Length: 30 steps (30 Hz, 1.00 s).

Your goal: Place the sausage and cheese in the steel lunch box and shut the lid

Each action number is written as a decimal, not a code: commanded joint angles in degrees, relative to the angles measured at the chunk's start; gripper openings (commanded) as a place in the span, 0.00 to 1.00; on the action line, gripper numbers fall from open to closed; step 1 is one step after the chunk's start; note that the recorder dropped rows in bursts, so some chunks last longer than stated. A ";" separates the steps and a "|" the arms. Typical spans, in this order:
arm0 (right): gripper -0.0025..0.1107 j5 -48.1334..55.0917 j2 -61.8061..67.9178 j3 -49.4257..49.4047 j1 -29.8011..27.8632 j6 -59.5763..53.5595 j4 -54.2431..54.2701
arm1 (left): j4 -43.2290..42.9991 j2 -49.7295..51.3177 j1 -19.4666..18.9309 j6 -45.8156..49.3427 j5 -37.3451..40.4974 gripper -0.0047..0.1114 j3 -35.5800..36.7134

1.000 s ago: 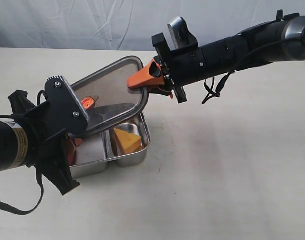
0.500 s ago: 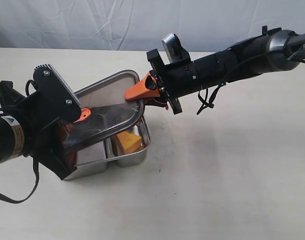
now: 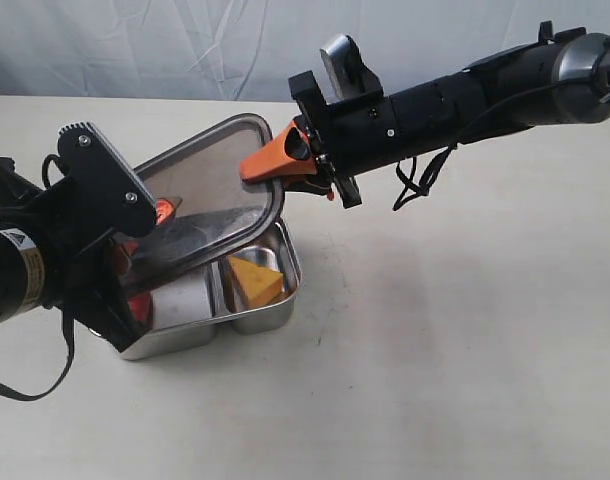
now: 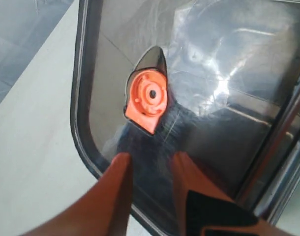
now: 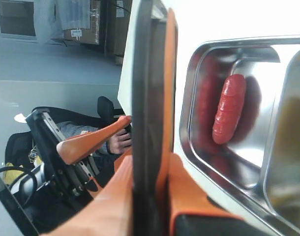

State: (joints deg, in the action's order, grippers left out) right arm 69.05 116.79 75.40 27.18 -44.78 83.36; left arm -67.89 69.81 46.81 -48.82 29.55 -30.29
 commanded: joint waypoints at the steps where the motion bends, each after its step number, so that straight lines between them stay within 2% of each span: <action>1: 0.01 0.91 -0.52 0.19 0.93 -0.22 0.82 | -1.60 0.21 0.04 -1.47 2.02 0.29 0.11; 12: 0.01 0.91 -0.38 -2.71 1.28 -0.22 -5.10 | -2.68 0.21 0.04 -3.02 2.55 0.29 0.11; 21: 0.01 0.63 -0.27 -3.25 1.28 -0.22 -6.06 | -2.68 0.21 0.04 -3.02 -1.43 0.29 0.11; 30: 0.01 -7.89 -0.27 -3.25 1.28 1.32 -9.90 | -2.68 0.21 0.04 -3.02 -4.85 0.29 0.11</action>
State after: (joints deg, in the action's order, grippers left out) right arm 65.13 116.79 72.46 28.77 -43.41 75.85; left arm -70.28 69.81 46.81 -51.29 25.35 -30.29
